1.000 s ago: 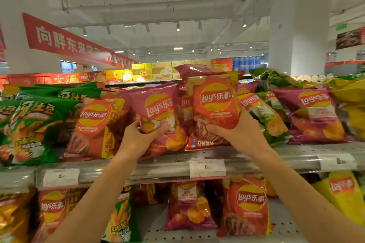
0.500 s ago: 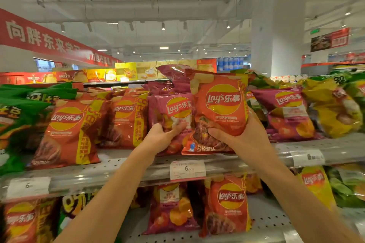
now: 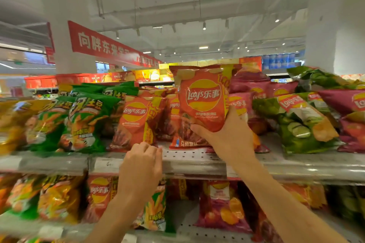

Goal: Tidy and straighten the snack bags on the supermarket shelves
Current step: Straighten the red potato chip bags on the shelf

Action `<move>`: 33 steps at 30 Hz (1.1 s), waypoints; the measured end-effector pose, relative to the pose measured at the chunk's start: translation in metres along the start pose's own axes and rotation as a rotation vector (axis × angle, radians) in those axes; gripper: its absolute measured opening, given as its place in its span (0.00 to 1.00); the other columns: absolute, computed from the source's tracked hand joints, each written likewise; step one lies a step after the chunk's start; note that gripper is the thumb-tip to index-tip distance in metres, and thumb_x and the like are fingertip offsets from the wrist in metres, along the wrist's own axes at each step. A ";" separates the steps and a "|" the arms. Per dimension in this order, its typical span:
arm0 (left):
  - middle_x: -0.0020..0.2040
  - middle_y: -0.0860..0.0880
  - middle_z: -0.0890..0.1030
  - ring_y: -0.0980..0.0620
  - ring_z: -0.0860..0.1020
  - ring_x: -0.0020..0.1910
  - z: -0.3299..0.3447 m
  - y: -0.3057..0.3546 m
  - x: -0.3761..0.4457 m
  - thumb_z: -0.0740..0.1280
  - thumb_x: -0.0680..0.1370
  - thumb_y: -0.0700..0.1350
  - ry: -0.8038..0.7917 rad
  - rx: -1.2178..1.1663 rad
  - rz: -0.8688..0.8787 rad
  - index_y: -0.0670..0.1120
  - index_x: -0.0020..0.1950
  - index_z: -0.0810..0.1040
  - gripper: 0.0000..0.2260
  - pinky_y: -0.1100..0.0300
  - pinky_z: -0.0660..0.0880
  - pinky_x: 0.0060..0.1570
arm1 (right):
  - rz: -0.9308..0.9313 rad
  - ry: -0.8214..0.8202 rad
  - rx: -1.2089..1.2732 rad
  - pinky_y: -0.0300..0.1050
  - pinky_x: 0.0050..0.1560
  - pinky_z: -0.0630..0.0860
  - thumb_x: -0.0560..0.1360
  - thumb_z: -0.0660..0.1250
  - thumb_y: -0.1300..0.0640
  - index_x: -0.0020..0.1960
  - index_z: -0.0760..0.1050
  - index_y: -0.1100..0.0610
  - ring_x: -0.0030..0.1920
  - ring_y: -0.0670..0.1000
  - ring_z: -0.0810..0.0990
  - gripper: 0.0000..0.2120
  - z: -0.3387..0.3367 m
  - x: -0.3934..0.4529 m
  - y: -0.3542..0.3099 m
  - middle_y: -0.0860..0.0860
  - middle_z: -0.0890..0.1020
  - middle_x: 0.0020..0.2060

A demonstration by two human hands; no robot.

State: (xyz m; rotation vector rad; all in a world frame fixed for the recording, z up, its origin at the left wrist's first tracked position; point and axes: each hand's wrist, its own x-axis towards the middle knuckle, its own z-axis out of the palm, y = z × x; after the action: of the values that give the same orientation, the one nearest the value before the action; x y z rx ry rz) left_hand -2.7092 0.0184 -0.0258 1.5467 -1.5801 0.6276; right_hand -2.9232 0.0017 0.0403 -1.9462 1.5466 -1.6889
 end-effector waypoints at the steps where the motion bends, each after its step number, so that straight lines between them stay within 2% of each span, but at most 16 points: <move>1: 0.45 0.52 0.78 0.53 0.76 0.44 -0.001 -0.005 -0.002 0.64 0.81 0.48 -0.017 0.001 -0.002 0.48 0.48 0.83 0.10 0.56 0.79 0.45 | 0.004 -0.009 -0.035 0.52 0.56 0.78 0.62 0.74 0.27 0.72 0.64 0.50 0.61 0.55 0.80 0.47 0.011 0.000 -0.005 0.46 0.80 0.60; 4: 0.48 0.54 0.77 0.57 0.74 0.47 -0.003 -0.012 -0.005 0.62 0.82 0.48 -0.042 -0.029 0.005 0.50 0.52 0.82 0.10 0.63 0.77 0.48 | 0.025 -0.043 -0.136 0.54 0.54 0.78 0.64 0.73 0.27 0.69 0.64 0.53 0.60 0.58 0.80 0.45 0.040 0.000 -0.014 0.51 0.80 0.59; 7: 0.47 0.53 0.77 0.56 0.75 0.44 -0.006 -0.015 -0.005 0.63 0.82 0.47 -0.032 -0.069 0.057 0.48 0.51 0.81 0.08 0.61 0.78 0.44 | 0.053 -0.079 -0.200 0.55 0.52 0.78 0.65 0.73 0.28 0.67 0.65 0.54 0.59 0.59 0.80 0.44 0.061 0.000 -0.018 0.51 0.81 0.58; 11: 0.43 0.55 0.74 0.57 0.73 0.42 -0.007 -0.016 -0.004 0.63 0.82 0.47 -0.021 -0.108 0.047 0.48 0.48 0.79 0.07 0.61 0.77 0.41 | 0.136 -0.178 -0.241 0.56 0.56 0.78 0.66 0.71 0.26 0.76 0.60 0.57 0.63 0.60 0.79 0.52 0.075 0.004 -0.013 0.53 0.78 0.64; 13: 0.42 0.56 0.74 0.58 0.72 0.41 -0.007 -0.014 -0.003 0.63 0.82 0.48 -0.012 -0.117 0.039 0.49 0.47 0.78 0.07 0.61 0.76 0.40 | 0.159 -0.240 -0.255 0.56 0.55 0.78 0.65 0.68 0.23 0.77 0.58 0.58 0.62 0.61 0.79 0.55 0.078 0.006 -0.011 0.54 0.79 0.63; 16: 0.42 0.55 0.73 0.56 0.72 0.41 -0.004 -0.011 -0.003 0.65 0.80 0.48 0.000 -0.130 0.029 0.49 0.47 0.78 0.05 0.60 0.77 0.39 | 0.187 -0.362 -0.330 0.54 0.55 0.76 0.61 0.63 0.18 0.74 0.60 0.56 0.62 0.60 0.79 0.56 0.080 0.008 -0.014 0.53 0.79 0.61; 18: 0.42 0.55 0.73 0.56 0.72 0.41 -0.002 -0.010 -0.003 0.67 0.79 0.48 -0.001 -0.134 0.018 0.49 0.46 0.78 0.04 0.59 0.77 0.39 | 0.194 -0.391 -0.353 0.54 0.55 0.76 0.60 0.61 0.16 0.73 0.62 0.55 0.62 0.59 0.79 0.56 0.080 0.008 -0.015 0.52 0.79 0.61; 22: 0.41 0.55 0.72 0.56 0.72 0.40 0.001 -0.010 -0.003 0.70 0.77 0.47 0.000 -0.144 -0.011 0.49 0.44 0.77 0.04 0.62 0.75 0.36 | 0.152 -0.430 -0.373 0.51 0.50 0.76 0.59 0.60 0.15 0.68 0.67 0.55 0.59 0.57 0.80 0.53 0.071 0.005 -0.015 0.50 0.79 0.55; 25: 0.42 0.52 0.73 0.54 0.73 0.39 0.002 -0.003 0.000 0.72 0.75 0.47 0.047 -0.139 -0.049 0.47 0.43 0.78 0.05 0.61 0.74 0.35 | 0.107 -0.406 -0.323 0.53 0.54 0.80 0.63 0.65 0.19 0.65 0.69 0.55 0.57 0.55 0.81 0.46 0.057 0.001 -0.010 0.49 0.80 0.55; 27: 0.45 0.50 0.74 0.53 0.73 0.44 0.004 0.010 0.000 0.72 0.74 0.47 0.103 -0.142 -0.033 0.46 0.43 0.79 0.06 0.59 0.74 0.39 | 0.038 -0.321 -0.256 0.55 0.60 0.80 0.68 0.67 0.25 0.69 0.71 0.53 0.61 0.54 0.80 0.42 0.044 -0.004 -0.002 0.49 0.81 0.60; 29: 0.47 0.49 0.75 0.51 0.72 0.49 0.007 0.031 -0.002 0.71 0.76 0.47 0.148 -0.203 0.047 0.46 0.44 0.79 0.05 0.56 0.75 0.46 | -0.029 -0.233 -0.164 0.50 0.62 0.79 0.72 0.69 0.31 0.73 0.72 0.52 0.62 0.48 0.80 0.37 0.028 -0.009 0.007 0.47 0.82 0.63; 31: 0.46 0.51 0.75 0.52 0.72 0.50 0.012 0.060 -0.006 0.68 0.78 0.47 0.152 -0.327 0.143 0.47 0.44 0.78 0.06 0.57 0.73 0.49 | -0.060 -0.172 -0.031 0.36 0.54 0.80 0.75 0.71 0.38 0.67 0.79 0.51 0.54 0.40 0.82 0.26 0.007 -0.014 0.018 0.43 0.85 0.56; 33: 0.45 0.54 0.75 0.54 0.72 0.49 0.017 0.091 -0.008 0.68 0.78 0.46 0.110 -0.462 0.208 0.47 0.44 0.78 0.04 0.61 0.71 0.50 | -0.048 -0.116 0.088 0.31 0.46 0.79 0.77 0.72 0.45 0.58 0.84 0.51 0.47 0.37 0.83 0.14 -0.019 -0.016 0.033 0.41 0.86 0.47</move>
State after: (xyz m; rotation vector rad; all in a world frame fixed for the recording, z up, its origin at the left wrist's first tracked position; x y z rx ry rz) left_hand -2.8022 0.0203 -0.0238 1.0014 -1.6710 0.4108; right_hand -2.9554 0.0076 0.0147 -2.0134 1.3734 -1.6011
